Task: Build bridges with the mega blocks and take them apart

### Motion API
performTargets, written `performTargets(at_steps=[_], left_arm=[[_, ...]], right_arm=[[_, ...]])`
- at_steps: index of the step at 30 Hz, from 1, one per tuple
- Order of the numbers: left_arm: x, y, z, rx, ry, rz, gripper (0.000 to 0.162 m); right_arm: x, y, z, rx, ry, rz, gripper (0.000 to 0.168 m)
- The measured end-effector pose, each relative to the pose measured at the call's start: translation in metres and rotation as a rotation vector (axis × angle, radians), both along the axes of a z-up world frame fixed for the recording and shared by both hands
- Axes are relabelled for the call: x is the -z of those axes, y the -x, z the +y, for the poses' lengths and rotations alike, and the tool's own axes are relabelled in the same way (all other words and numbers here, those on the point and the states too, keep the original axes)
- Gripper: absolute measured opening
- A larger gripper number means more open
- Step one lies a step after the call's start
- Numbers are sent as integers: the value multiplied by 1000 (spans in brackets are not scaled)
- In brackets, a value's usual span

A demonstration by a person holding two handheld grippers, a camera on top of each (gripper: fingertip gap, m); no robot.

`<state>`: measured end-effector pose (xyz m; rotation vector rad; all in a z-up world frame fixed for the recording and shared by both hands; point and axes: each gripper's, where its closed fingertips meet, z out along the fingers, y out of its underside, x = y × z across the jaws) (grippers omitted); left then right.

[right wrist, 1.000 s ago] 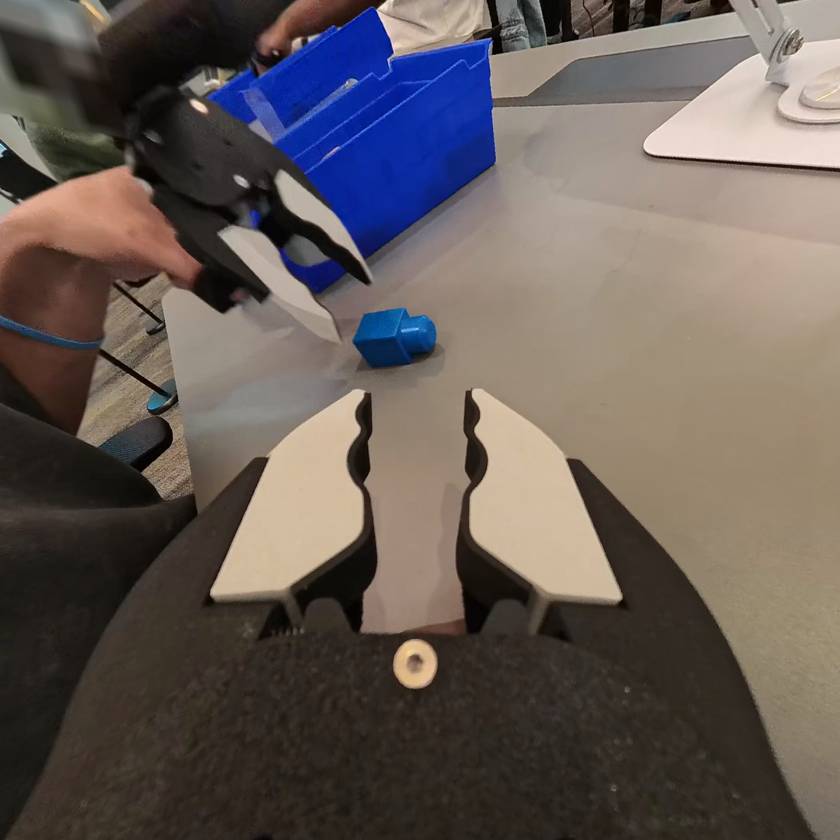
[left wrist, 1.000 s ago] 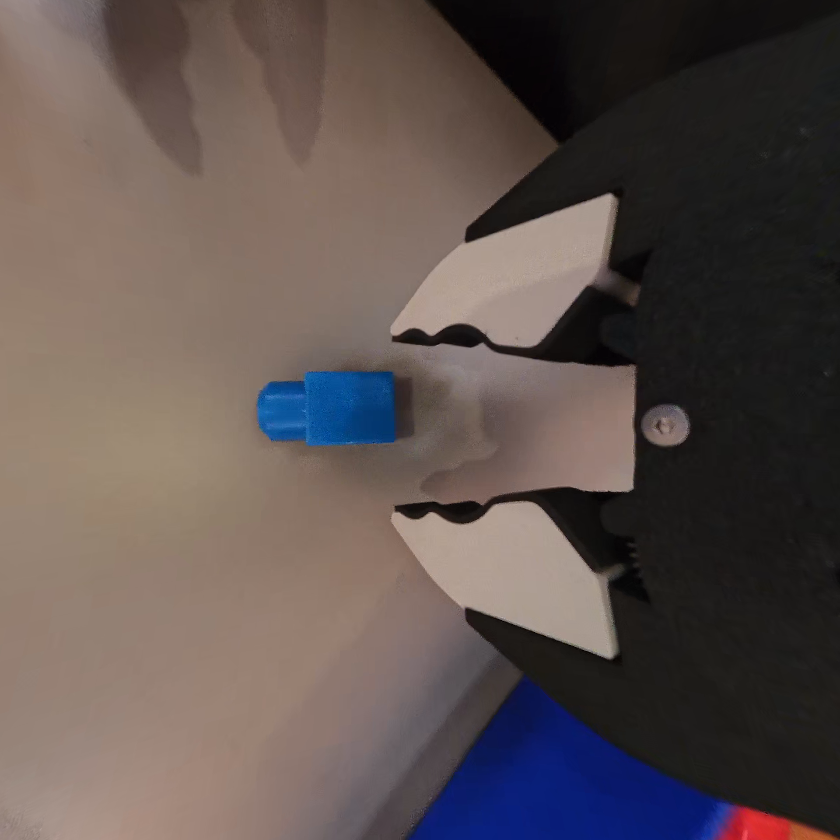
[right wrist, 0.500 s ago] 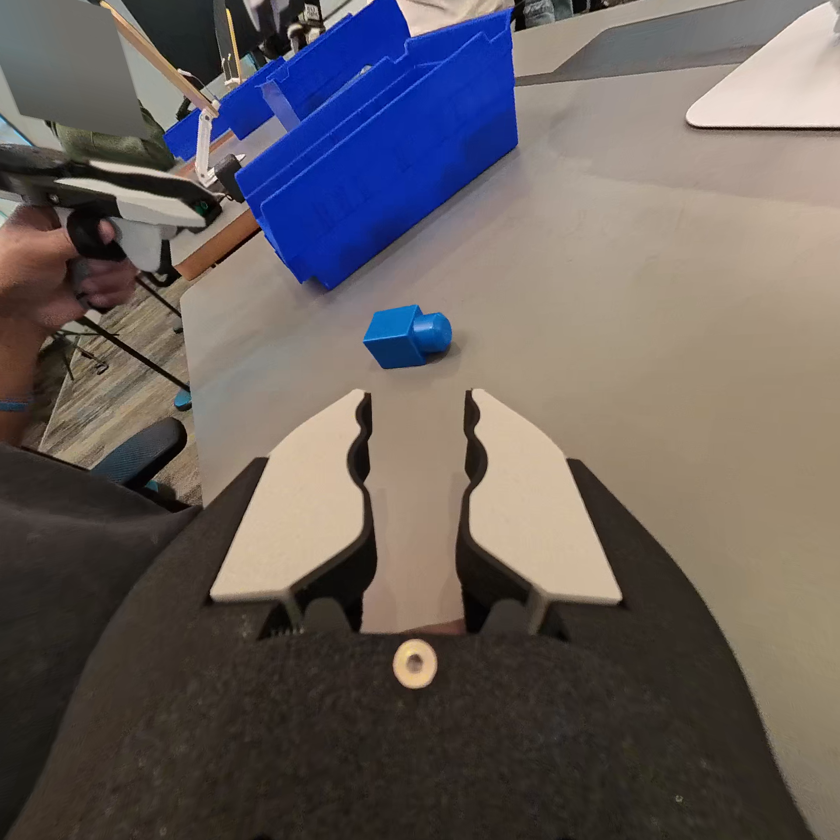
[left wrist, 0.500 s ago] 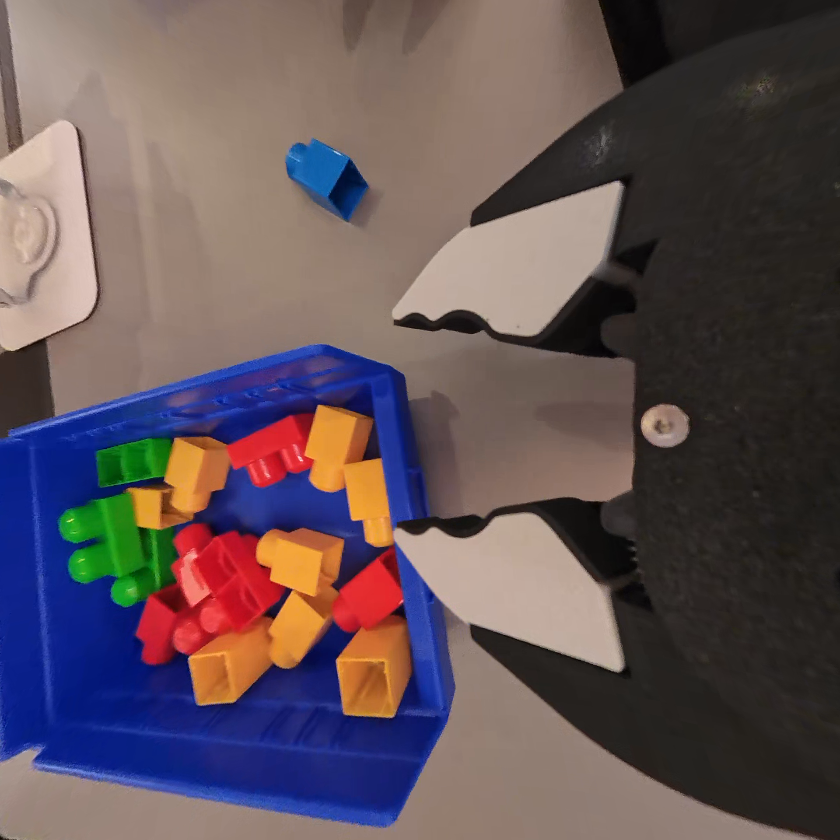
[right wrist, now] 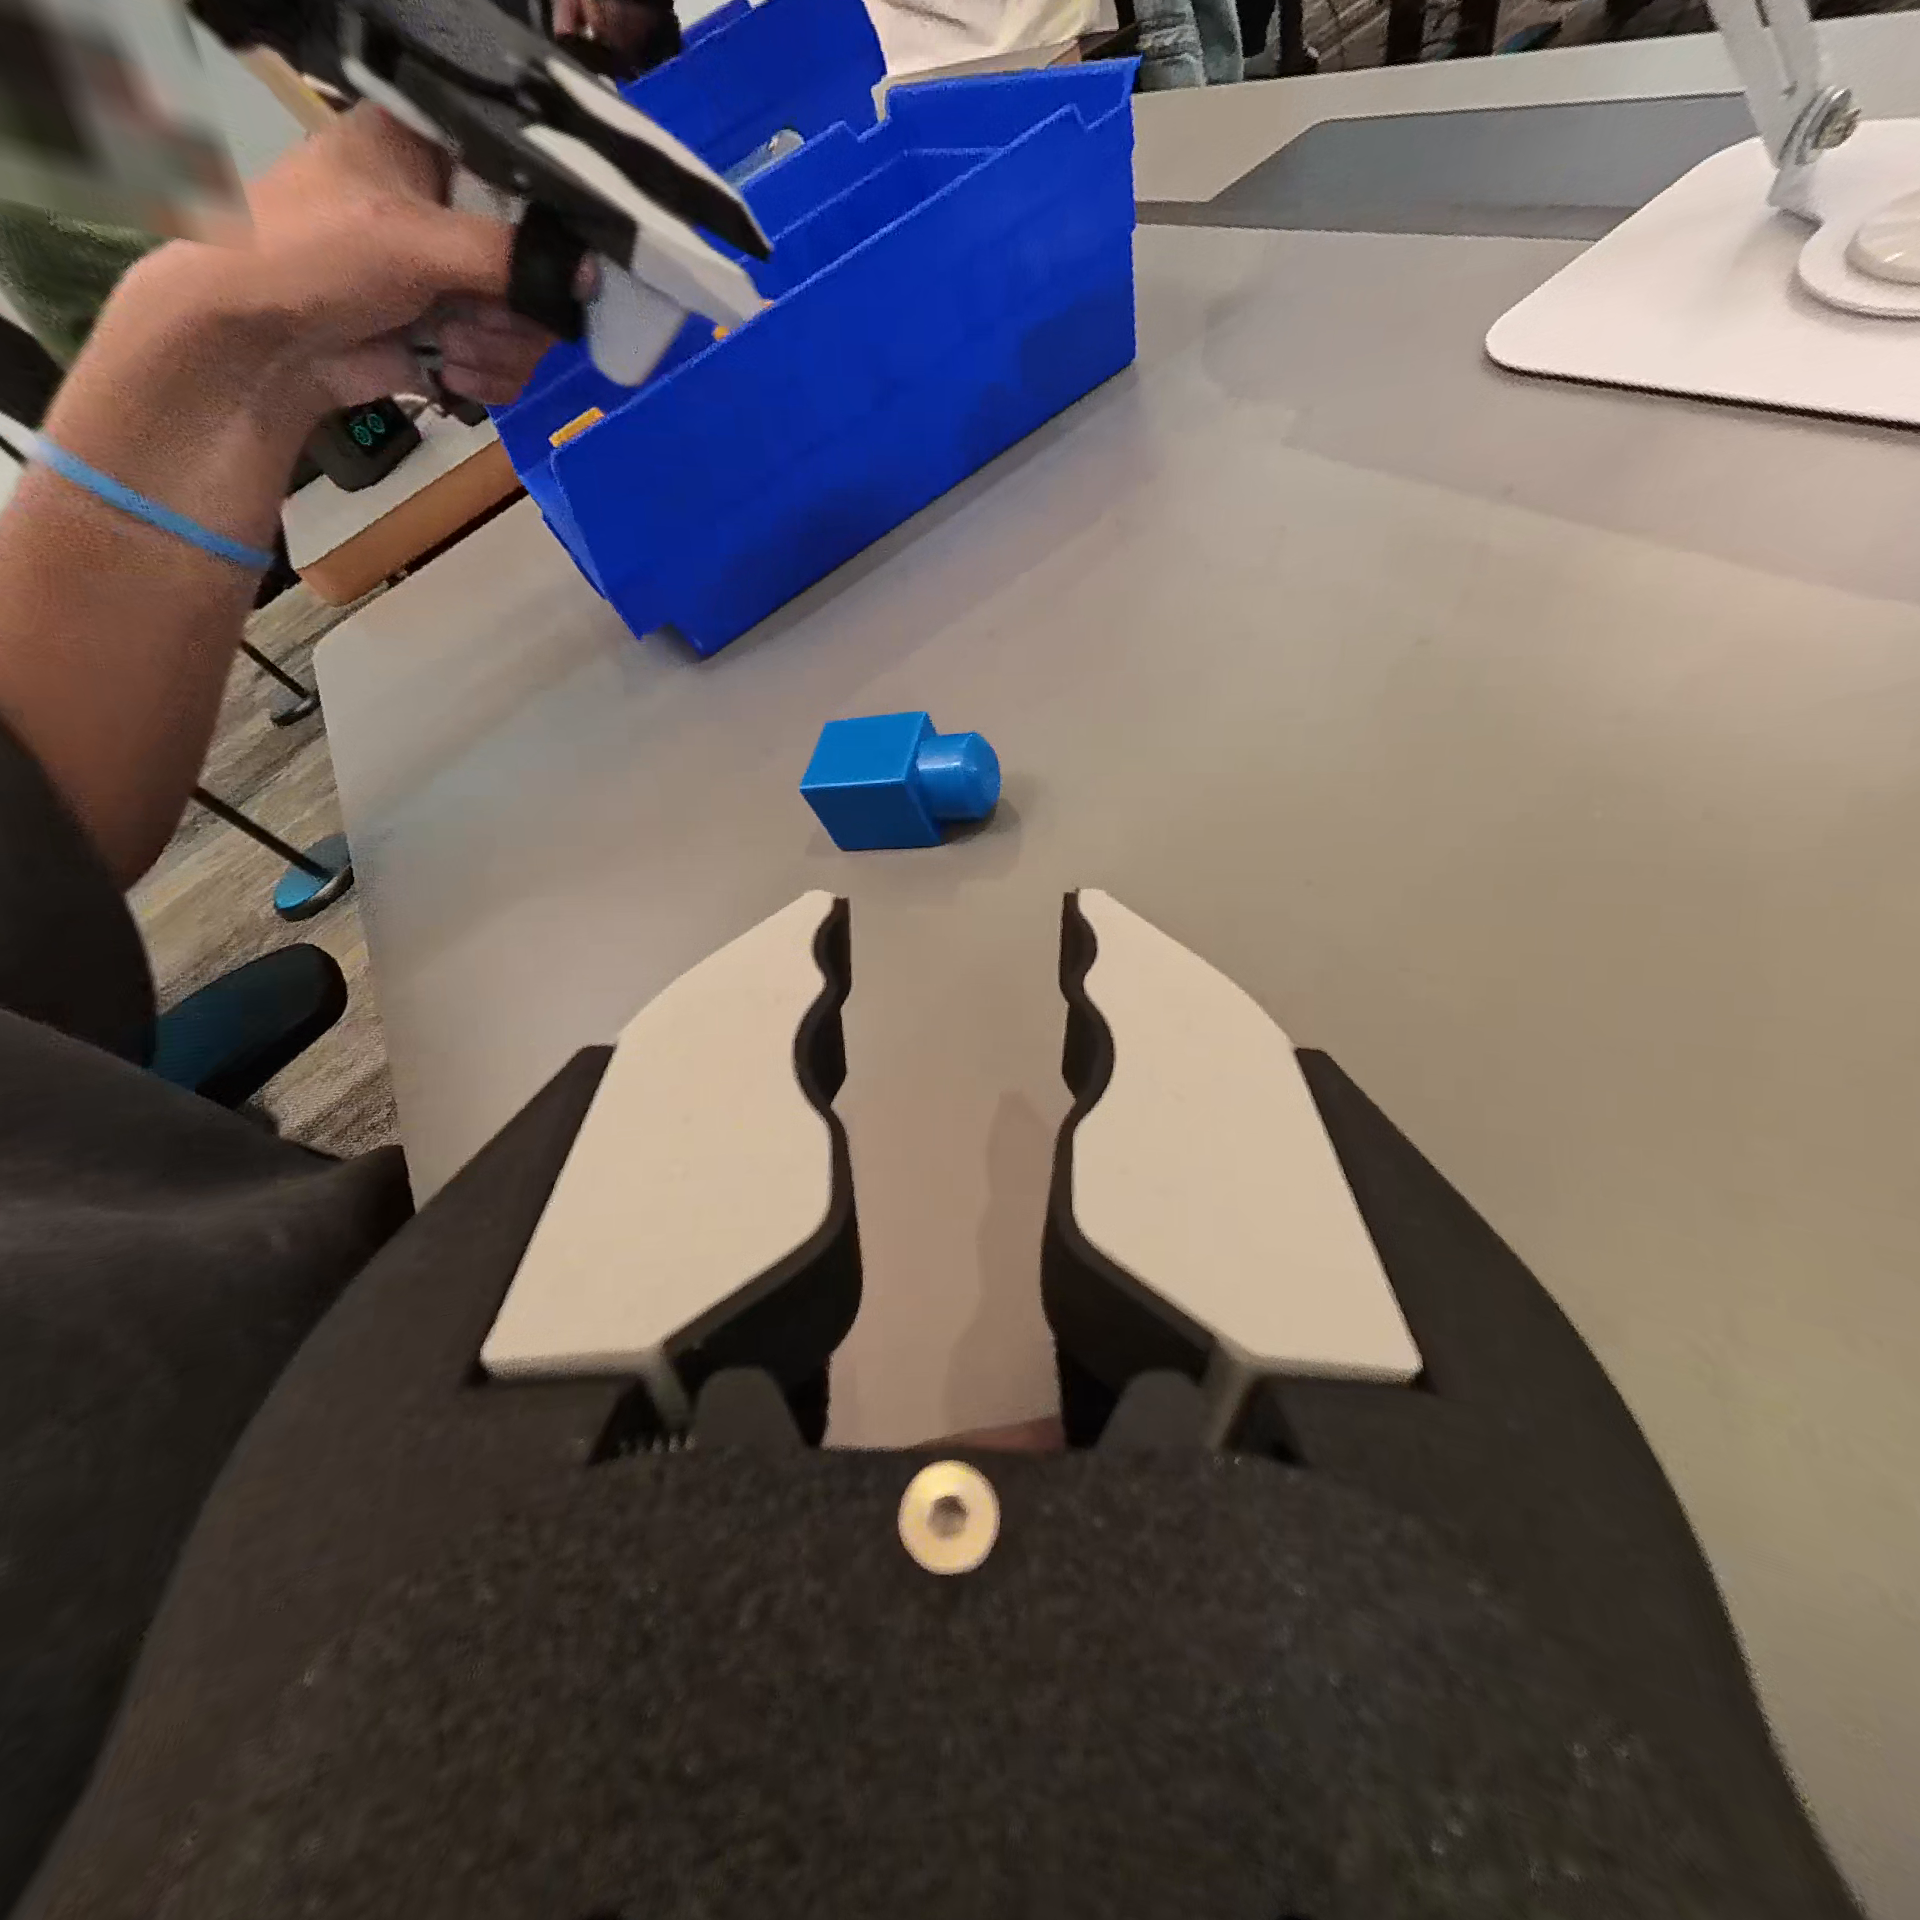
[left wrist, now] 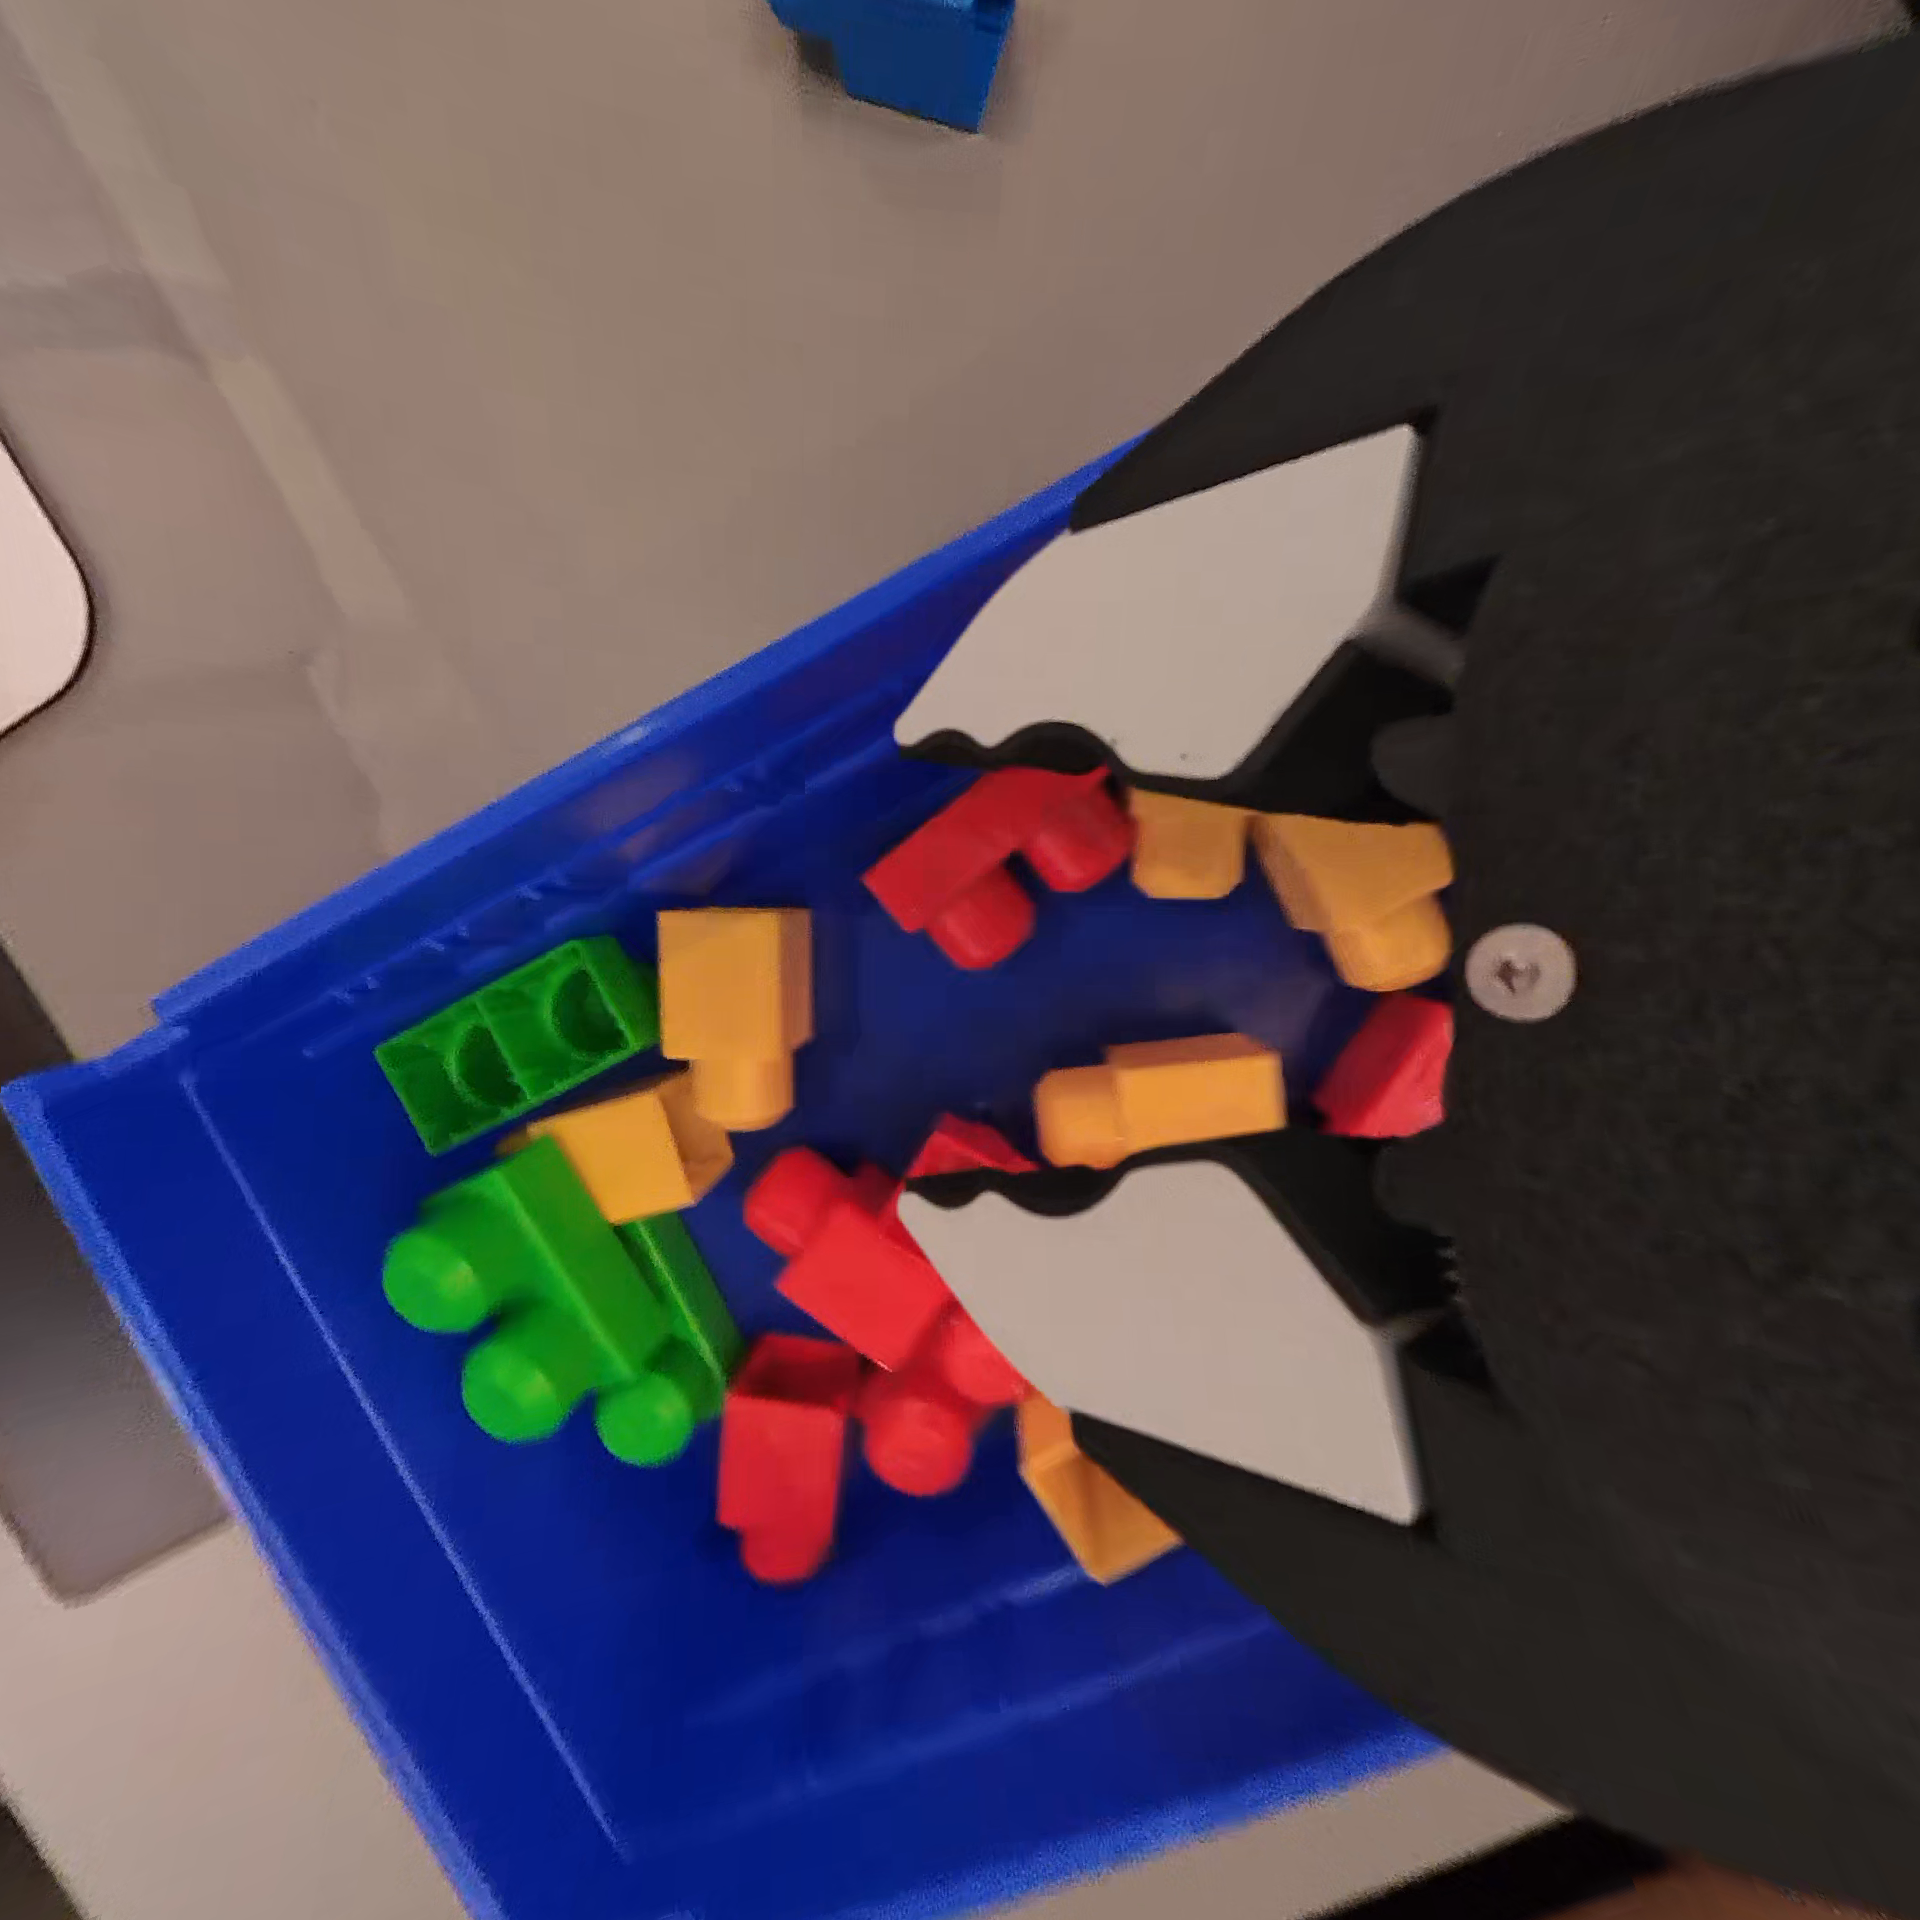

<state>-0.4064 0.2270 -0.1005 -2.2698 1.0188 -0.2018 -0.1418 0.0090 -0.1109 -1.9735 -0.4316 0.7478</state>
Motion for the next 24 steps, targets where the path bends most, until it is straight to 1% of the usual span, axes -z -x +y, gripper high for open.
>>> performTargets(at_steps=[1,5,8,9,11,13,15,17,18,21,23,24], left_arm=[[7,-7,9,19,33,6,73],[42,-19,41,75,107,135,74],[67,-22,49,102,189,194,75],[75,-22,51,106,209,210,69],[80,-24,52,105,252,193,66],[77,-21,46,136,290,199,65],[63,-18,44,172,236,190,65],[37,-14,37,197,183,157,65],[20,-15,28,237,147,134,65],[-32,-31,-13,412,46,79,65],[-55,-58,-54,580,22,32,65],[-60,-72,-74,667,15,21,65]], right_arm=[[0,-2,0,7,-1,0,38],[0,-7,1,26,2,-9,38],[-1,-11,1,38,0,-12,38],[0,-12,1,41,1,-12,38],[1,-14,1,47,5,-11,38],[2,-16,2,50,11,-10,38],[1,-17,2,52,9,-7,38],[0,-17,2,52,9,-2,38],[0,-17,2,50,8,2,38],[1,-16,2,45,9,16,38],[3,-16,2,41,15,23,38],[4,-15,1,37,19,26,38]])
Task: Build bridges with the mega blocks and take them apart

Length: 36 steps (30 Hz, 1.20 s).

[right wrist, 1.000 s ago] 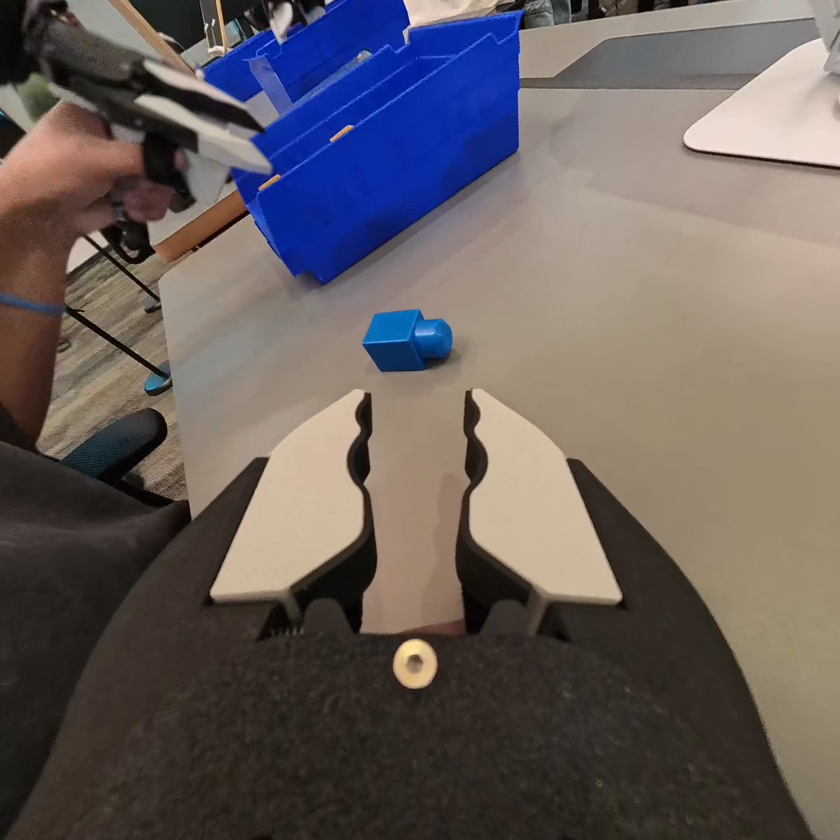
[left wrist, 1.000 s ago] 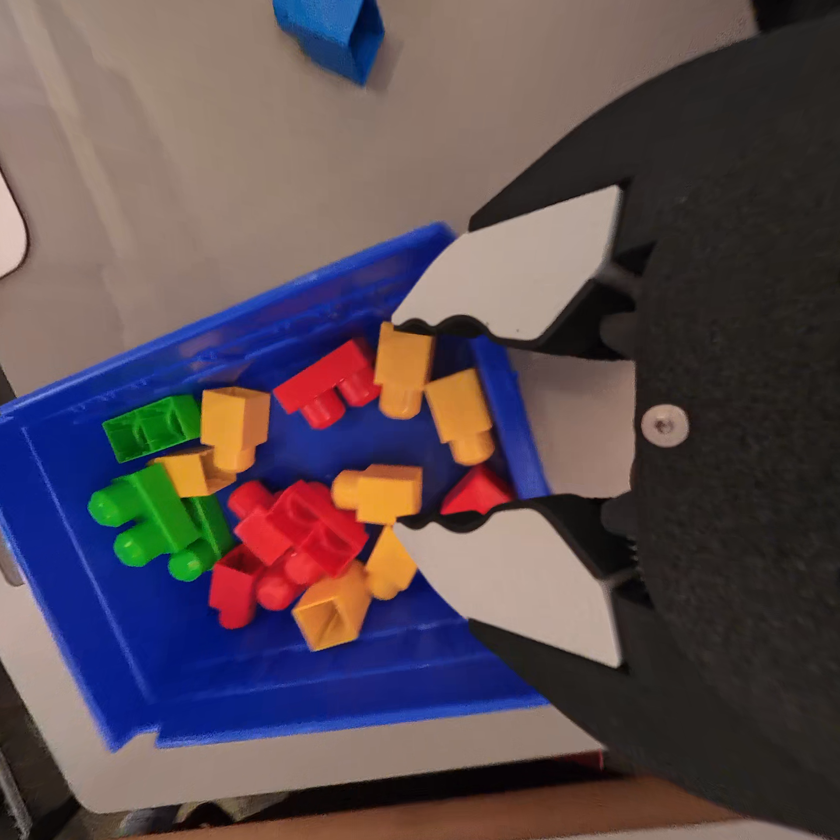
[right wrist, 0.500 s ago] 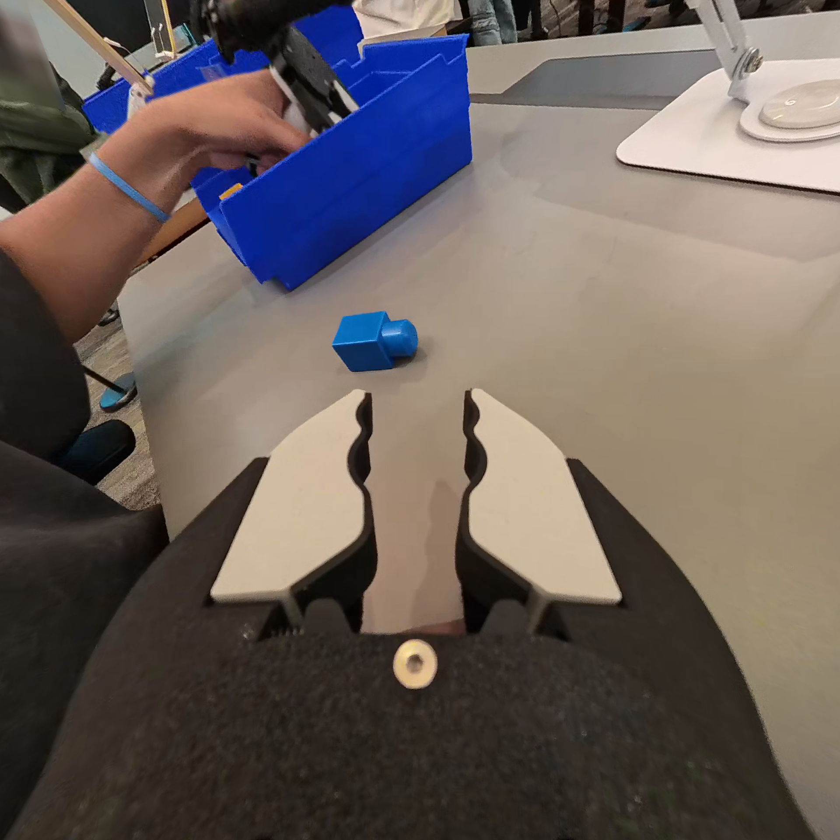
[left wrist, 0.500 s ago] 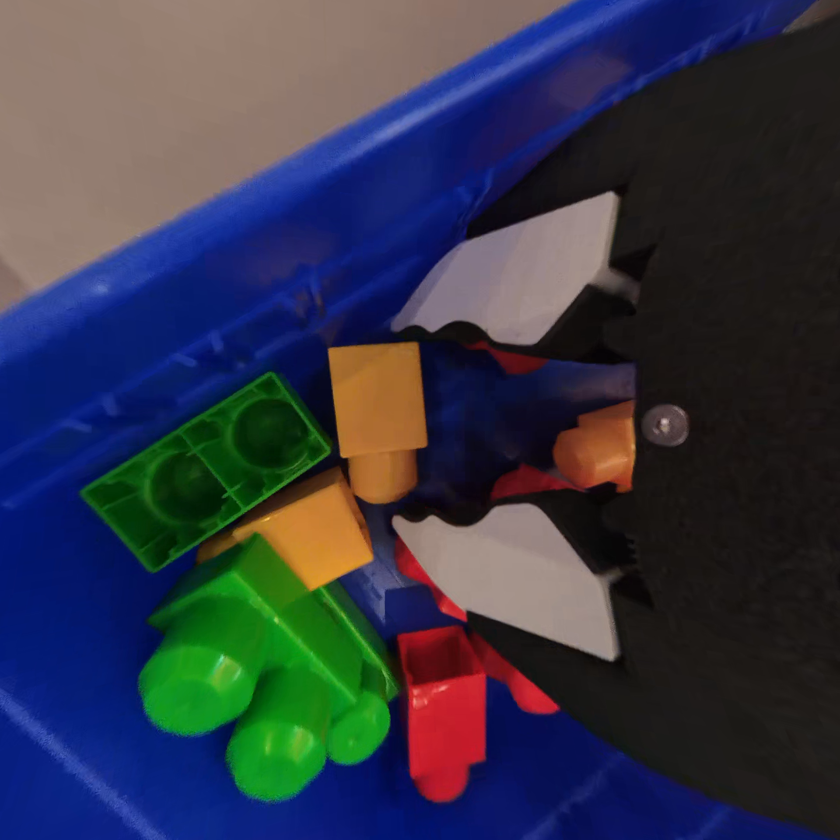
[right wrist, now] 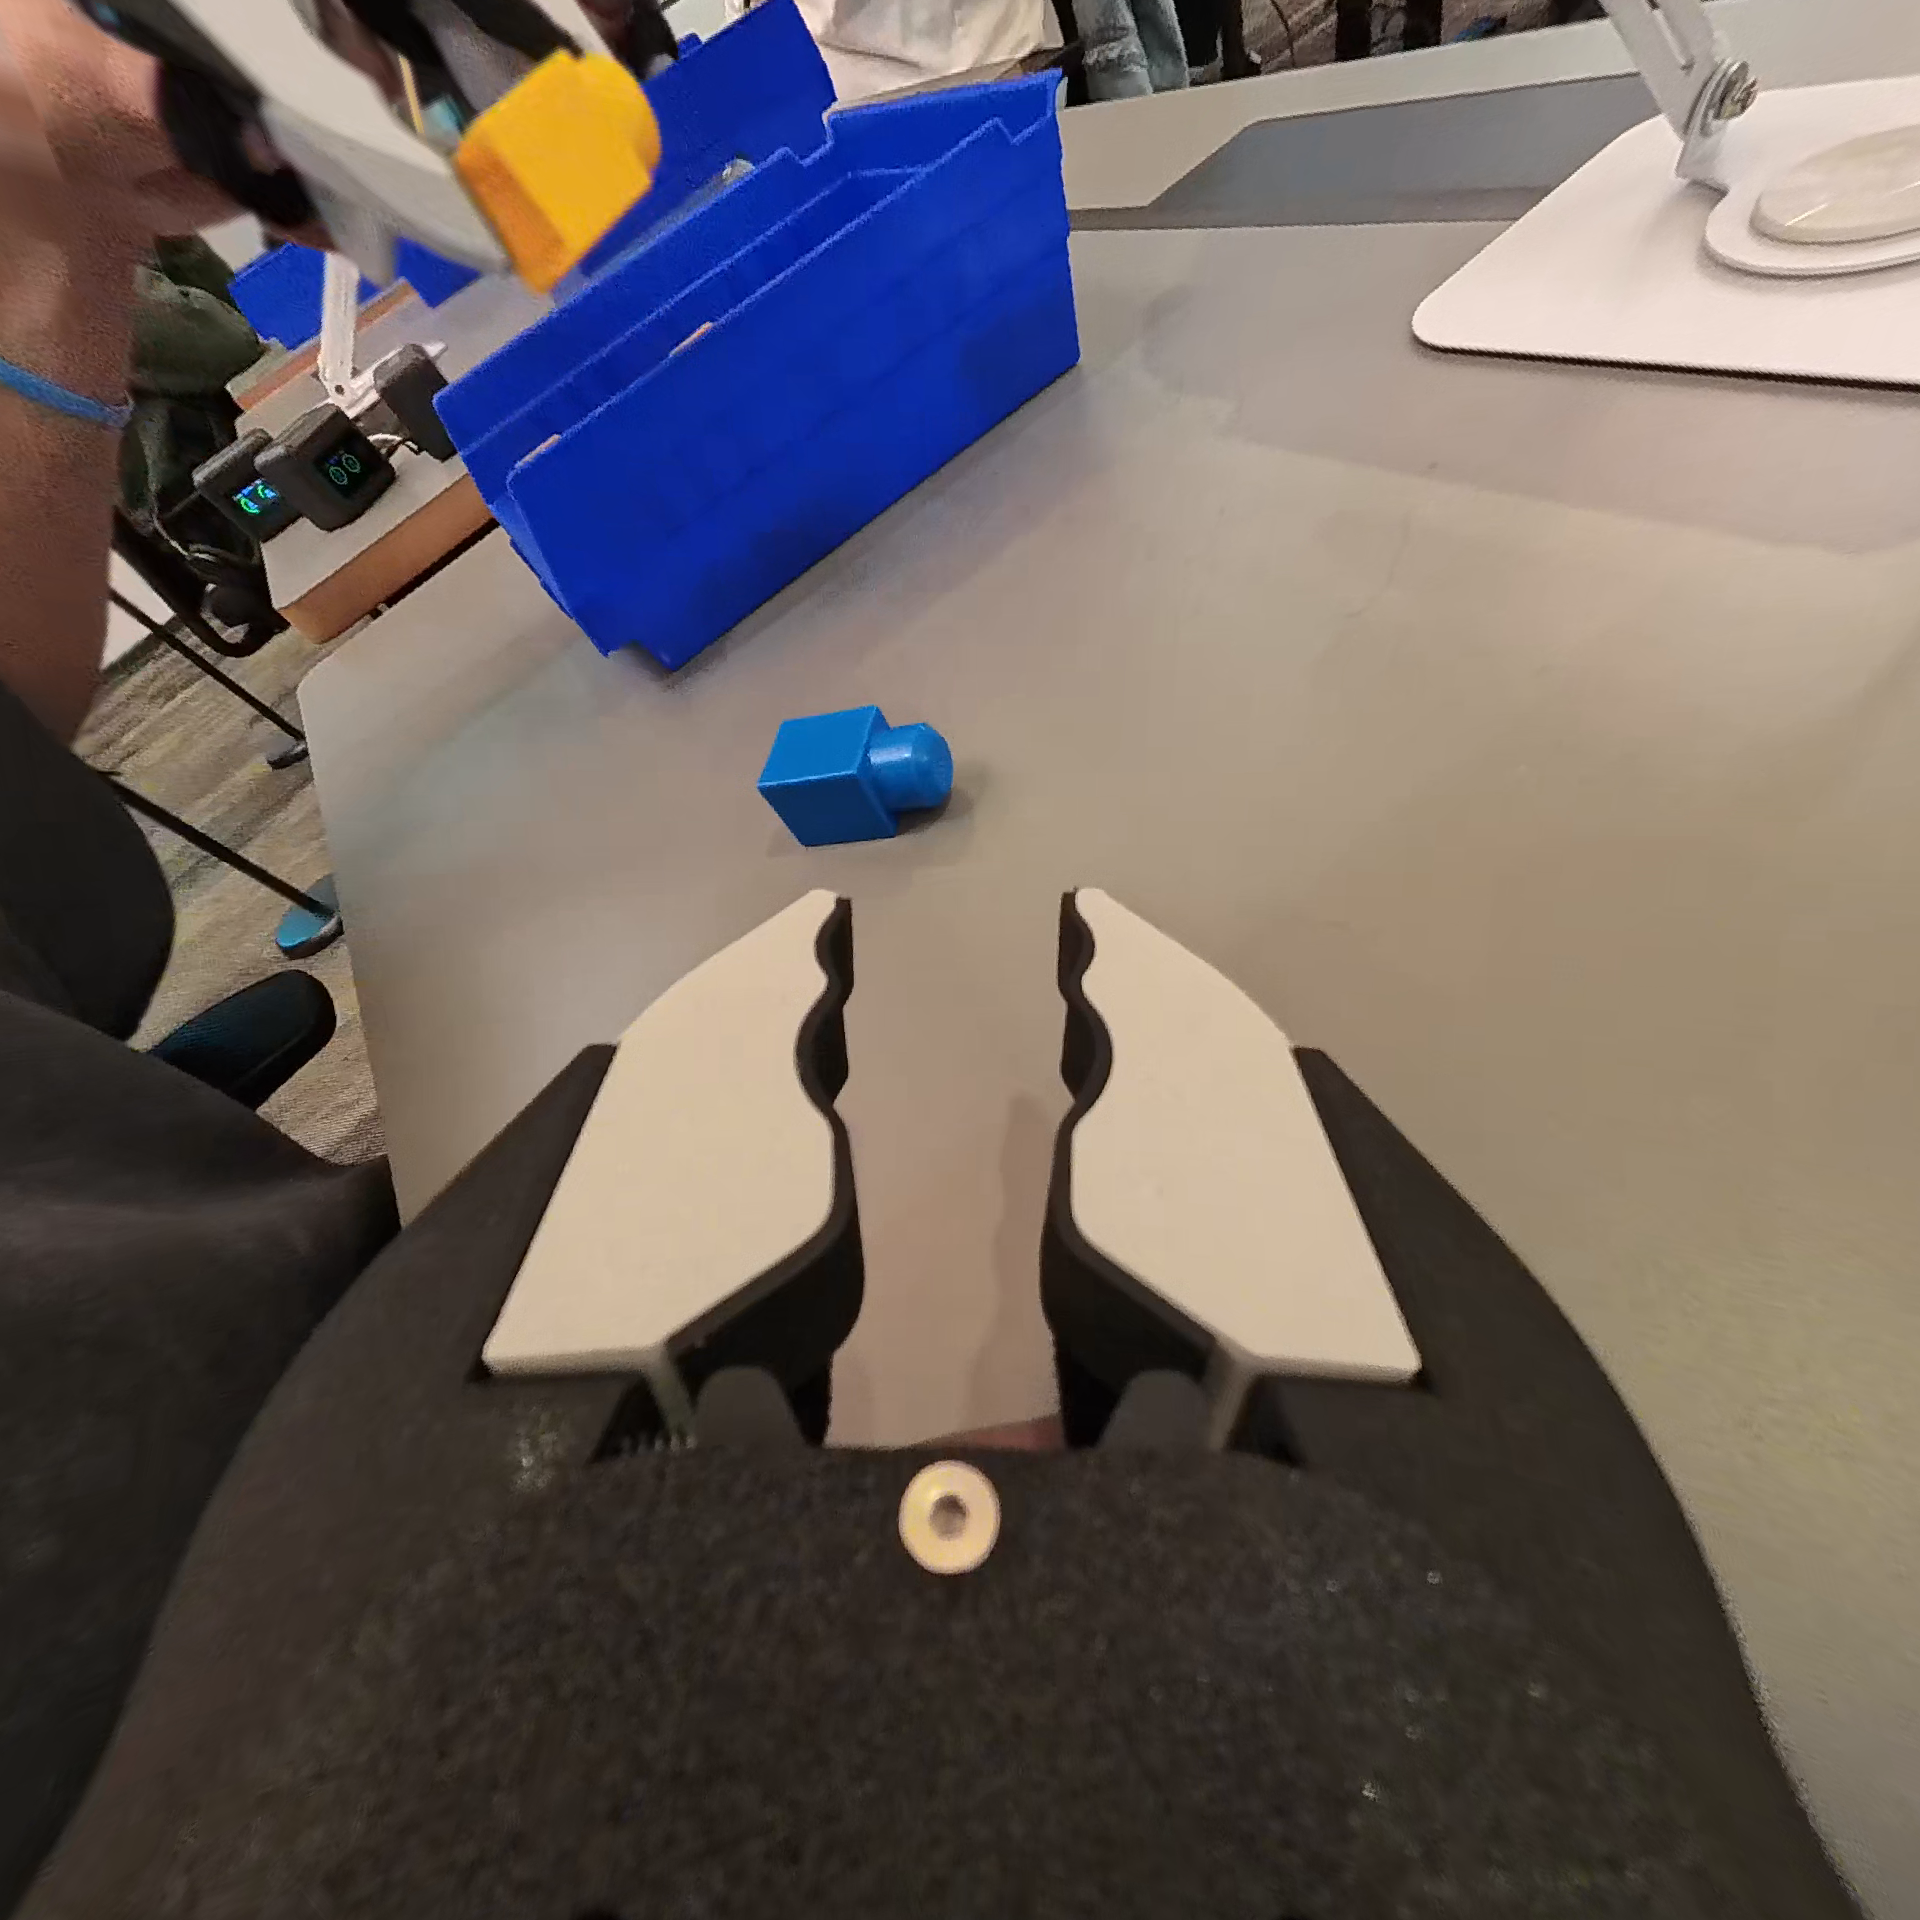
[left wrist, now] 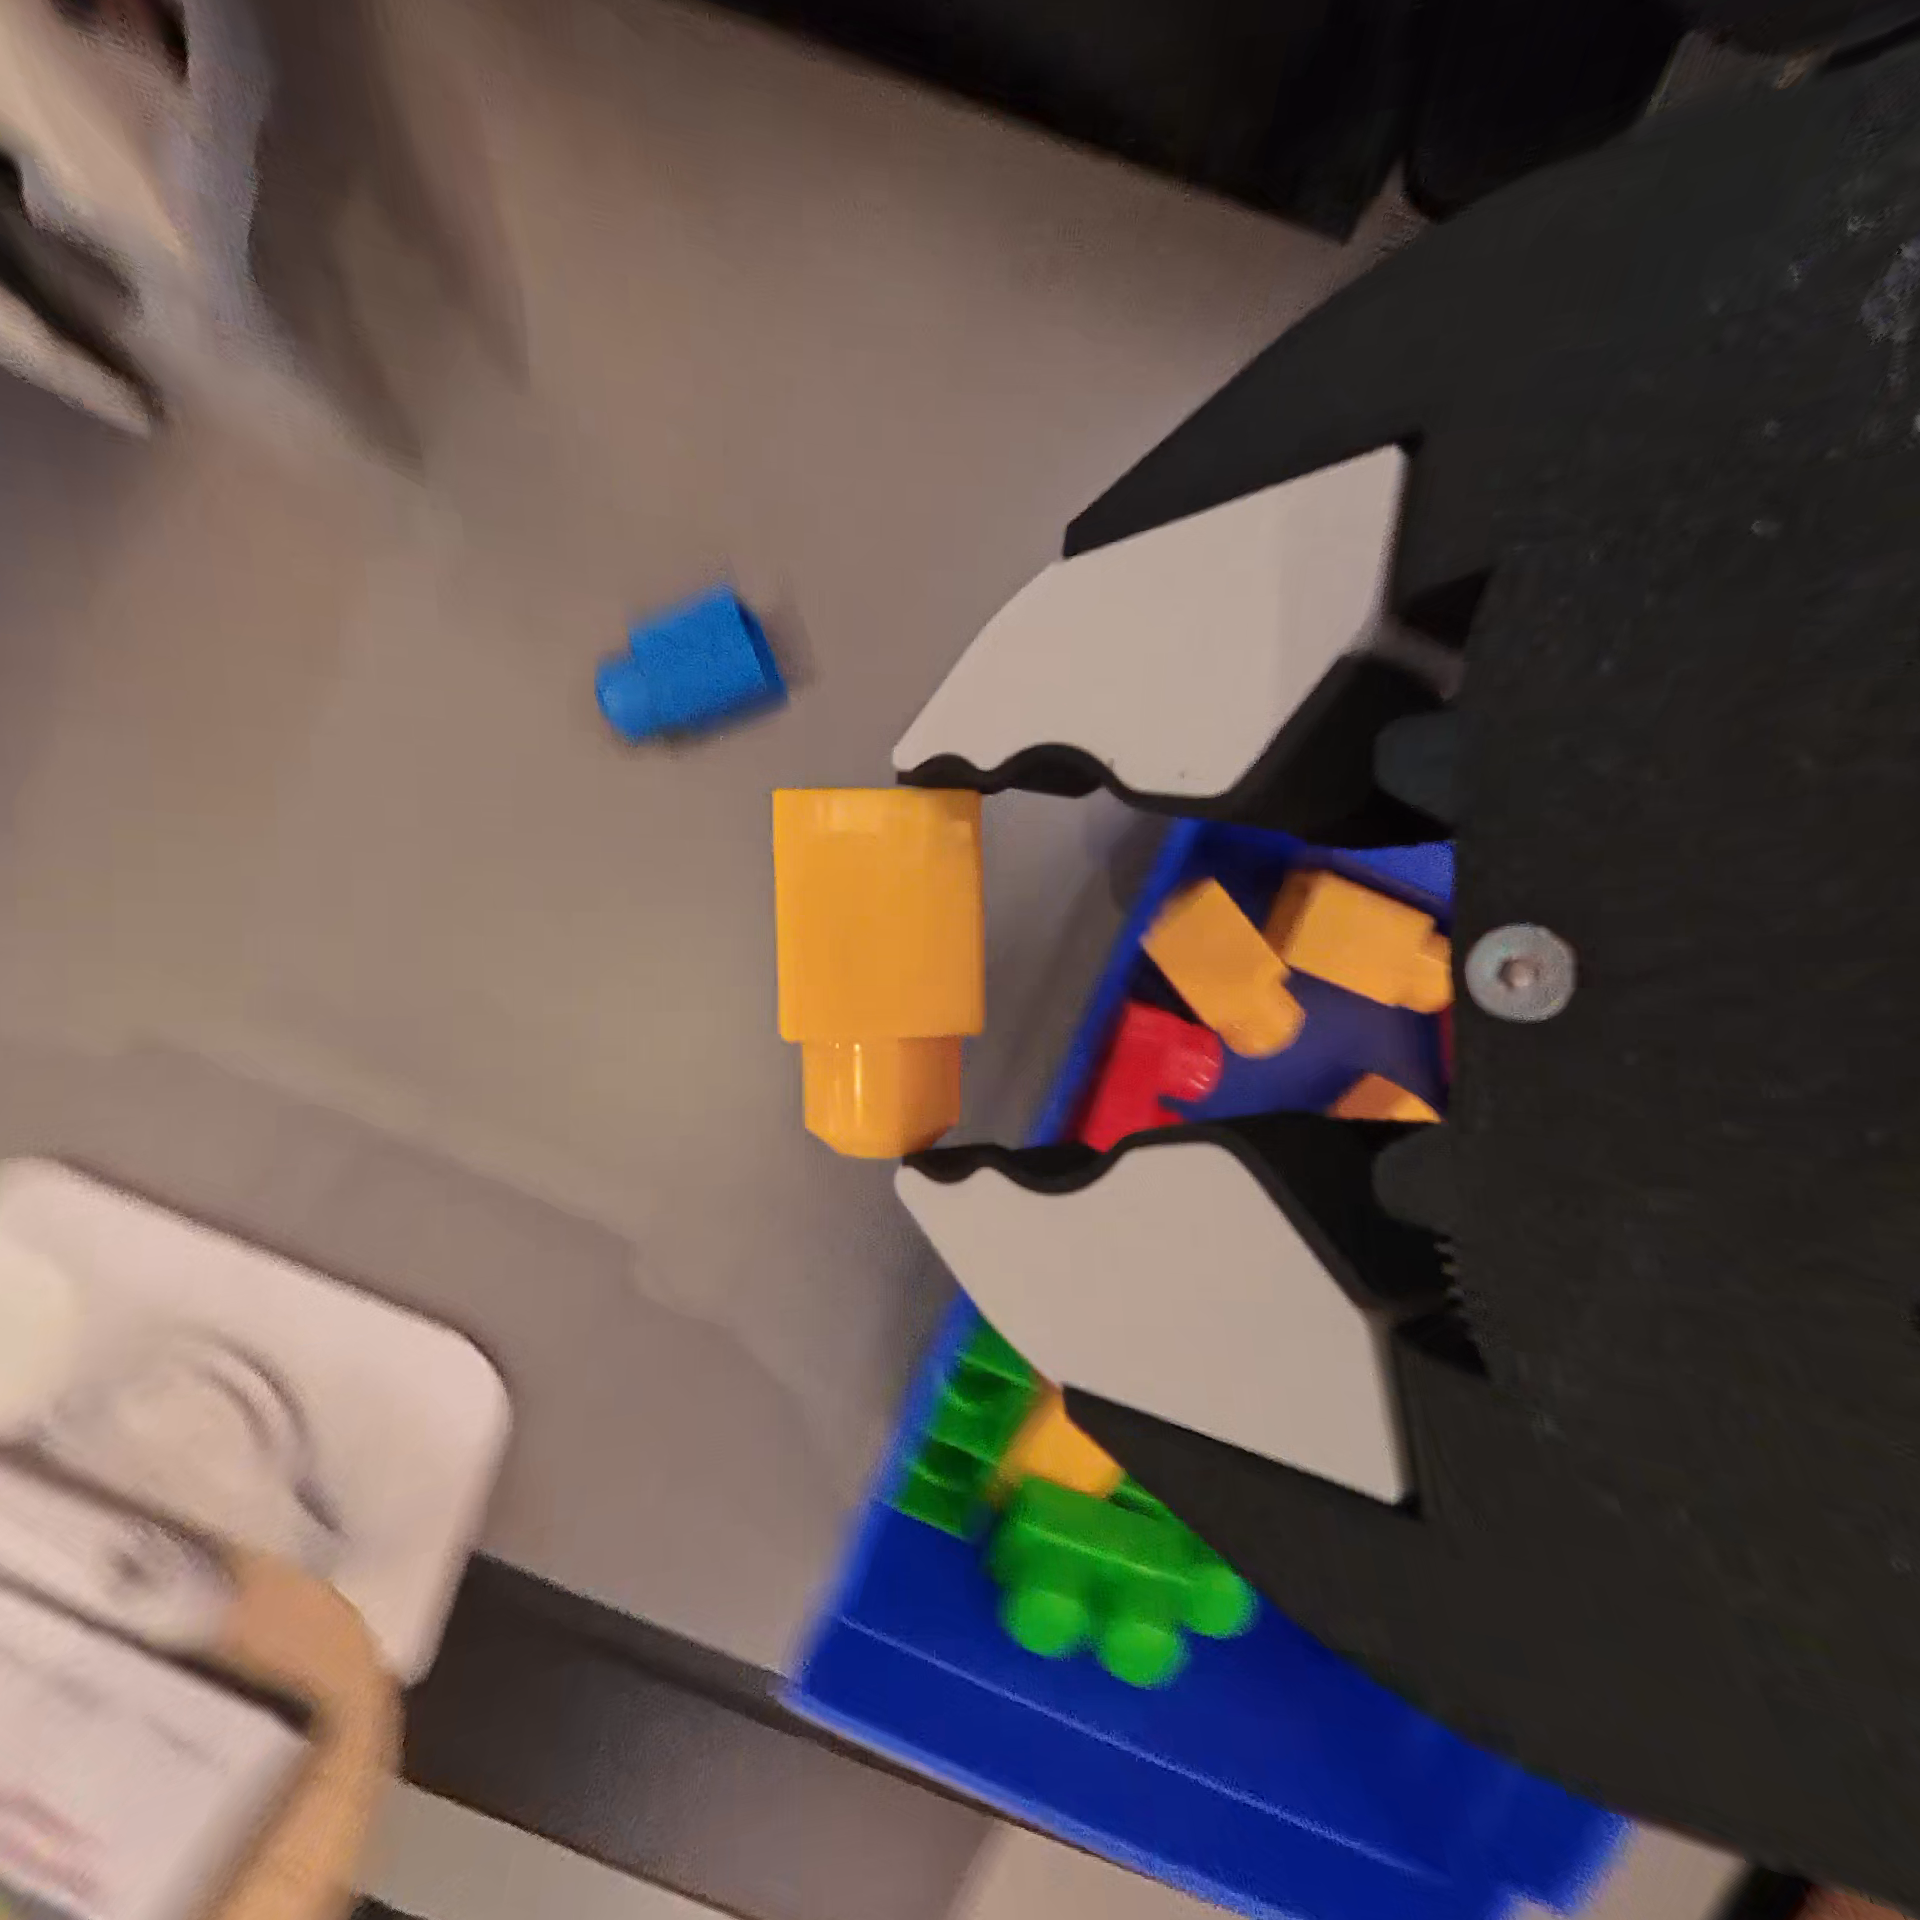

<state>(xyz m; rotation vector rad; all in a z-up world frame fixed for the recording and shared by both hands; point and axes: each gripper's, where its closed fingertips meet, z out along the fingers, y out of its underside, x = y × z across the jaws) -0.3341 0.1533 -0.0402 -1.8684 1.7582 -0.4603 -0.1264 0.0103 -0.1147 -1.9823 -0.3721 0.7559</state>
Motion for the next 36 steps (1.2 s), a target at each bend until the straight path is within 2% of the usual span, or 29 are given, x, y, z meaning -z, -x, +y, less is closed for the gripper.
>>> performTargets(at_steps=[3,6,11,14,18,23,29,33,34,36], left_arm=[[5,-37,-52,241,23,26,65],[32,-64,-83,434,48,98,65],[83,-91,-103,682,39,260,65],[95,-101,-119,829,90,278,65],[109,-110,-122,986,56,311,65],[126,-110,-118,1105,38,386,65],[144,-105,-108,1178,-63,487,65],[141,-105,-108,1180,-73,484,65],[140,-107,-108,1170,-93,468,72],[135,-108,-106,1157,-119,453,73]], right_arm=[[0,0,-2,-4,2,5,37],[-3,-3,-5,6,-12,-7,37],[-7,-11,-8,28,-24,-10,37],[-10,-14,-10,35,-34,-19,37],[-13,-12,-13,31,-41,-22,37],[-11,-11,-16,28,-37,-32,37],[-11,-14,-17,32,-33,-32,37],[-11,-15,-17,30,-28,-15,37],[-10,-14,-17,26,-23,-9,37],[-9,-14,-17,22,-17,1,37]])
